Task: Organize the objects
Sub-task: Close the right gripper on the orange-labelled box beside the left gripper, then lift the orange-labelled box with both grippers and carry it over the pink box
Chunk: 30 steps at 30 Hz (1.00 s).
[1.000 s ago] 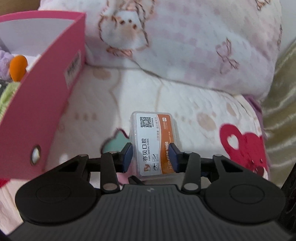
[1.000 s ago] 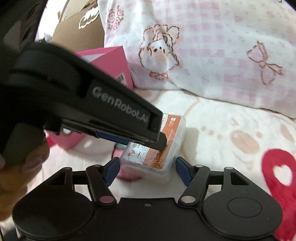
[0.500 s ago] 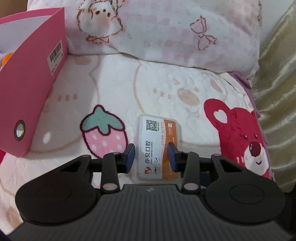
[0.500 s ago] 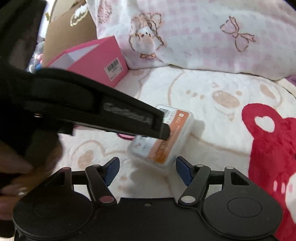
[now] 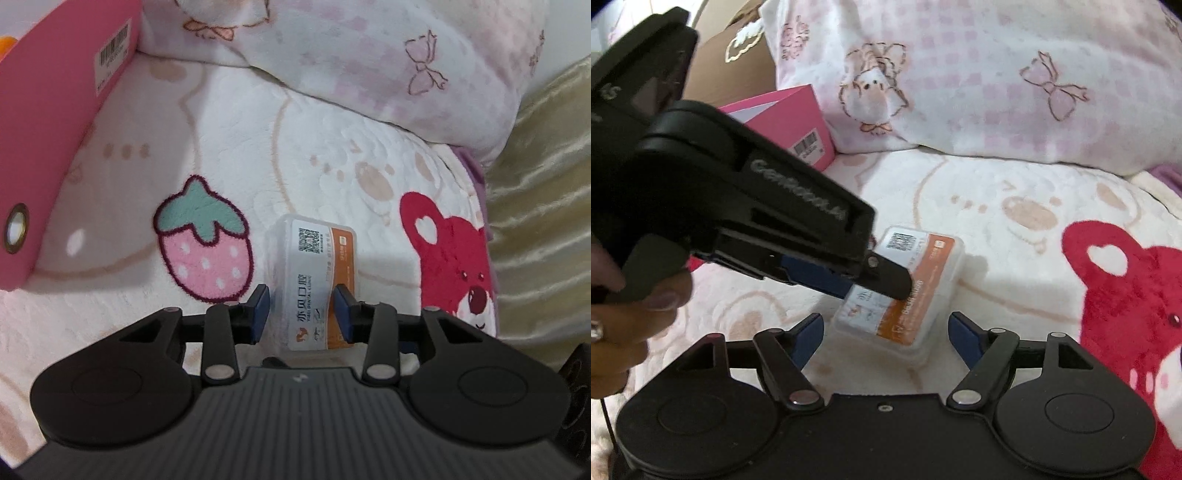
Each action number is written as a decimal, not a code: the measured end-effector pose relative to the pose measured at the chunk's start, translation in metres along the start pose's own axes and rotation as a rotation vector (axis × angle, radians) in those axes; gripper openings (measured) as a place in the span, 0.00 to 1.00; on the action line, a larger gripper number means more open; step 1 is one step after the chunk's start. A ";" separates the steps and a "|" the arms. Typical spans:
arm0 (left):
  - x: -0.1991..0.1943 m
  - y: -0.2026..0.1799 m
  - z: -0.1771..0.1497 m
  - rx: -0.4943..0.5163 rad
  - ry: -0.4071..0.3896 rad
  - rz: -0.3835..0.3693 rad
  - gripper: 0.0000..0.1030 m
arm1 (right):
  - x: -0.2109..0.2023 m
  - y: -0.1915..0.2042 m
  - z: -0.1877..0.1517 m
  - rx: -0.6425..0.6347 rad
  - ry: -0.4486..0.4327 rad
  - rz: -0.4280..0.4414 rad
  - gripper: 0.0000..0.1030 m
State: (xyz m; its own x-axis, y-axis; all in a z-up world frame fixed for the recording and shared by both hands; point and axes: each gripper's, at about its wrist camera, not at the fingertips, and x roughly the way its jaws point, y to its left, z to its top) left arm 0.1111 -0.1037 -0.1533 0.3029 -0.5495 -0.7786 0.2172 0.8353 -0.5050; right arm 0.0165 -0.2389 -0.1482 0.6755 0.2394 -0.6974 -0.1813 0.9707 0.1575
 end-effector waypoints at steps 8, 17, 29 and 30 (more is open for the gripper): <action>0.002 0.001 -0.002 0.039 -0.022 -0.016 0.39 | 0.016 -0.014 0.005 0.112 0.022 -0.002 0.79; -0.012 -0.004 -0.019 0.049 -0.061 0.004 0.34 | 0.007 -0.011 0.000 0.048 0.005 0.019 0.72; -0.047 -0.006 -0.037 0.060 -0.048 0.068 0.33 | -0.012 0.020 -0.003 -0.050 0.020 0.042 0.70; -0.049 -0.006 -0.037 0.056 -0.040 0.072 0.33 | -0.013 0.024 -0.003 -0.059 0.021 0.043 0.70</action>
State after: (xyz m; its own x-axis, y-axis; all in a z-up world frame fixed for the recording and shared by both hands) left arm 0.0604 -0.0806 -0.1259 0.3563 -0.4896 -0.7958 0.2450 0.8709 -0.4261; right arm 0.0007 -0.2186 -0.1372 0.6512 0.2797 -0.7055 -0.2523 0.9565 0.1464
